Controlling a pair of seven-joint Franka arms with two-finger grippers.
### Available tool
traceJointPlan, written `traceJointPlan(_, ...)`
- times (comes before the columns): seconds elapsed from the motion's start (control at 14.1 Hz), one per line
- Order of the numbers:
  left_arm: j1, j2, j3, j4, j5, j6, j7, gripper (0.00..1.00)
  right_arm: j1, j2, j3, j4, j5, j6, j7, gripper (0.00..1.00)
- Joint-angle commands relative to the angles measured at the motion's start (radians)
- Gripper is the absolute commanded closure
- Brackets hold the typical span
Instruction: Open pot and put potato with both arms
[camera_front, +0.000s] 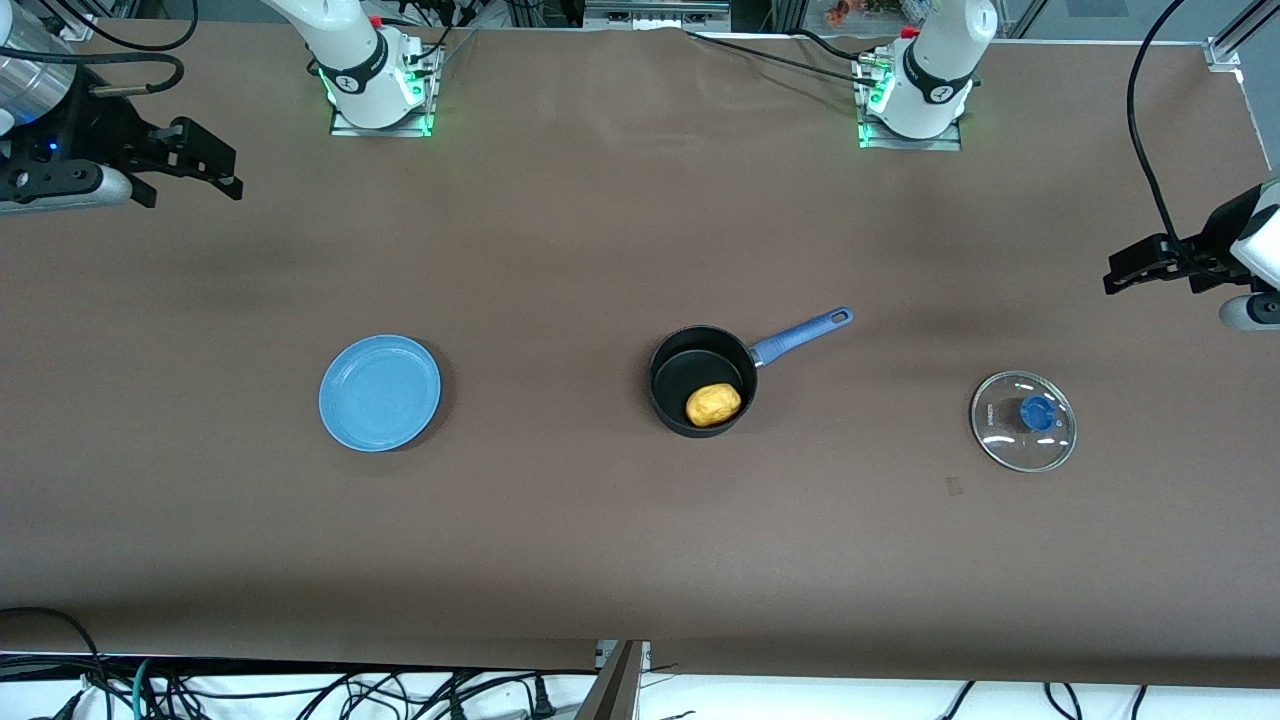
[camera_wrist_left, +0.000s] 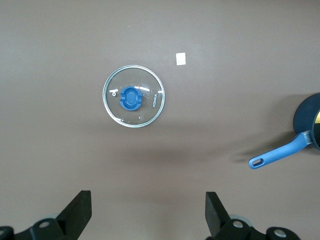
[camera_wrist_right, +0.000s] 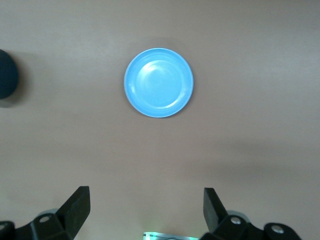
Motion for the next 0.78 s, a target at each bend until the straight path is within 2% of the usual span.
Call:
traceJointPlan(0.0,-0.008,0.016,0.000,0.041,0.017,-0.022,-0.001,0.00,-0.005,0.008,-0.011,0.042,-0.031,-0.038,-0.029,0.00)
traceJointPlan(0.43,-0.008,0.016,0.001,0.041,0.017,-0.023,-0.001,0.00,-0.008,0.044,-0.022,0.111,-0.001,-0.054,-0.019,0.00)
traceJointPlan(0.71,-0.008,0.016,0.000,0.043,0.017,-0.023,-0.001,0.00,-0.007,0.047,-0.013,0.121,0.003,-0.055,-0.034,0.00)
